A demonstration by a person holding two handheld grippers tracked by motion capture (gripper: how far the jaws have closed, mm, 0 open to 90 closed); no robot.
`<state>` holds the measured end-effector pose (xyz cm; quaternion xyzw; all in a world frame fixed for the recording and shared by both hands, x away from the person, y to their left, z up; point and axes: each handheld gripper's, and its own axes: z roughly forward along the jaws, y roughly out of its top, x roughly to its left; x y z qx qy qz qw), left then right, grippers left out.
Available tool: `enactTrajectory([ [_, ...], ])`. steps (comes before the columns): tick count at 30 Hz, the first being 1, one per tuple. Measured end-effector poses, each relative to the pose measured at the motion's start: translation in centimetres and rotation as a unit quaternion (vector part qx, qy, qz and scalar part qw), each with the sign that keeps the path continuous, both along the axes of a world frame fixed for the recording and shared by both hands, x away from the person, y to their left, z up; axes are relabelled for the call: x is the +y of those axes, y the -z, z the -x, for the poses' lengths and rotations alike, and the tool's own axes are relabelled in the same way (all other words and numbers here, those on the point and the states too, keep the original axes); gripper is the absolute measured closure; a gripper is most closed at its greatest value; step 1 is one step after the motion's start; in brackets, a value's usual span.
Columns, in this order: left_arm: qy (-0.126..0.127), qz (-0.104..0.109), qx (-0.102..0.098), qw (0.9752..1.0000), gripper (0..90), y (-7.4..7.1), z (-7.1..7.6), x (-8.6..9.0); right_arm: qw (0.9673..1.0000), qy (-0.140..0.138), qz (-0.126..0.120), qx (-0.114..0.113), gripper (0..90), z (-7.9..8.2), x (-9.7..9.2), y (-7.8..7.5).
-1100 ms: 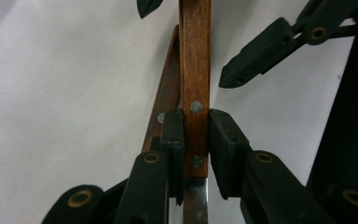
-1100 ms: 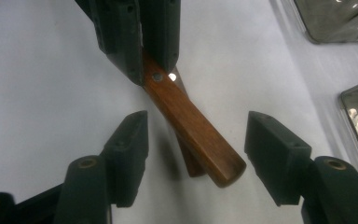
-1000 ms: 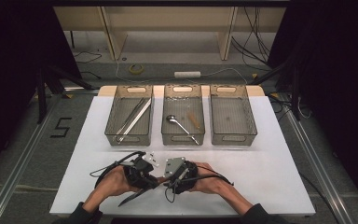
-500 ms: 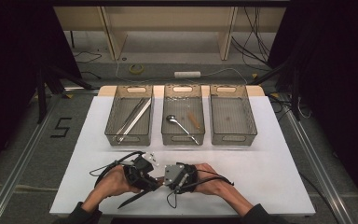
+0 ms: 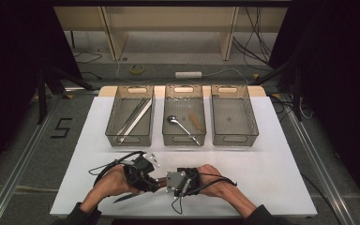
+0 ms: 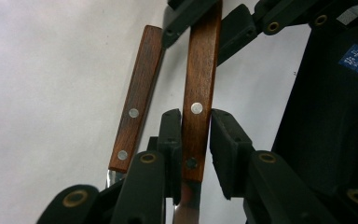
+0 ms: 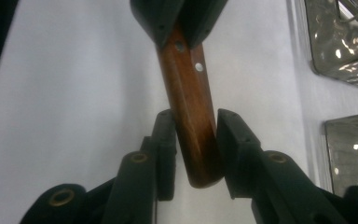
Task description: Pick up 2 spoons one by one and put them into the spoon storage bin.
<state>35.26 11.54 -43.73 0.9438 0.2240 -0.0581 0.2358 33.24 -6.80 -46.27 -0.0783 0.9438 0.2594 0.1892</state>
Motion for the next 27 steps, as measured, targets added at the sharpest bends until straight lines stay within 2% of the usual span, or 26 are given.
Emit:
enactTrajectory([
  [4, 0.006, -0.002, -0.003, 1.0, 70.9, -0.2, 0.0, 0.0, 0.9998, -0.015, 0.009, 0.008, 74.7, 0.3, -0.1, -0.2],
  [10, 0.002, 0.004, -0.011, 0.9999, 68.7, -0.5, 0.0, 0.1, 0.9997, -0.023, 0.002, 0.006, 76.8, 0.4, -0.3, -0.5],
  [14, -0.003, 0.014, -0.013, 0.9998, 65.9, -0.6, 0.0, 0.0, 0.9997, -0.019, -0.004, 0.012, 77.6, 0.4, -0.5, -0.9],
  [16, 0.0, 0.018, -0.017, 0.9997, 61.0, -0.6, 0.0, 0.0, 0.9997, -0.02, -0.009, 0.012, 78.1, 0.4, -0.6, -1.1],
  [18, -0.001, 0.024, -0.022, 0.9995, 56.6, -0.7, 0.0, -0.1, 0.9997, -0.018, -0.014, 0.009, 79.0, 0.4, -0.7, -1.3],
  [19, -0.002, 0.026, -0.026, 0.9993, 55.3, -0.8, 0.0, 0.0, 0.9997, -0.014, -0.013, 0.017, 80.7, 0.5, -0.9, -1.4],
  [21, -0.012, 0.037, -0.035, 0.9986, 50.2, -1.2, 0.0, 0.2, 0.9997, -0.011, -0.02, 0.011, 81.3, 0.3, -1.1, -1.6],
  [23, -0.008, 0.051, -0.038, 0.9979, 51.7, -1.3, -0.1, 0.2, 0.9995, -0.003, -0.024, 0.02, 81.4, 0.3, -1.5, -1.8],
  [25, -0.009, 0.044, -0.046, 0.9979, 49.6, -1.4, -0.1, 0.0, 0.9992, -0.003, -0.028, 0.027, 81.4, 0.2, -1.7, -1.9],
  [26, -0.011, 0.042, -0.052, 0.9977, 46.4, -1.7, -0.1, 0.1, 0.9993, 0.001, -0.031, 0.022, 81.4, 0.1, -1.7, -1.9],
  [27, -0.018, 0.054, -0.054, 0.9969, 43.9, -2.1, -0.2, 0.4, 0.9993, 0.007, -0.029, 0.024, 81.4, 0.0, -1.9, -2.0],
])
